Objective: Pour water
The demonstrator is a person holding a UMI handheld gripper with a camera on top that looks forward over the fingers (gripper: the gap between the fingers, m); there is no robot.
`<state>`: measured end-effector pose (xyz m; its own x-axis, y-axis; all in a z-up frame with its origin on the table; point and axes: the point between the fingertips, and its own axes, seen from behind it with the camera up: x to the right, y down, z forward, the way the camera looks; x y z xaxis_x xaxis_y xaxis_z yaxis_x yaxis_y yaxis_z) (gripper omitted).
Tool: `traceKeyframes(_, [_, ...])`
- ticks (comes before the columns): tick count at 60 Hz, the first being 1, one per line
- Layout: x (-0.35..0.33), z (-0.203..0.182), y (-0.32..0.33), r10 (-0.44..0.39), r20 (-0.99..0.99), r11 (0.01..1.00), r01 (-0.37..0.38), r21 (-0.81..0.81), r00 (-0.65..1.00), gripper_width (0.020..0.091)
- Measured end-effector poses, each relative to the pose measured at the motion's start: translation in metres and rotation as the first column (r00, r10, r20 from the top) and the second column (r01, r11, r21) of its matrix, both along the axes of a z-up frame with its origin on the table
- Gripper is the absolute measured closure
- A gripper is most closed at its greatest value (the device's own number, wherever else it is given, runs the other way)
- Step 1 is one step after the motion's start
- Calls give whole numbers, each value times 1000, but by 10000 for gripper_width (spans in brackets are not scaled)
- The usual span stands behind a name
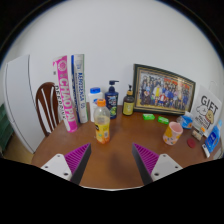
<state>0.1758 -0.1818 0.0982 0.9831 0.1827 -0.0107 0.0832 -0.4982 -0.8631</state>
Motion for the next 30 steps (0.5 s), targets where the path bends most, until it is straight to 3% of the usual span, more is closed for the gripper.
traceKeyframes(19, [-67, -50, 145, -96, -85, 989, 105, 106, 992, 270])
traceKeyframes(27, [-72, -79, 182, -116, -42, 985, 121, 121, 992, 445])
traceKeyframes(30, [-73, -85, 188, -115, -43, 984, 119, 130, 992, 595])
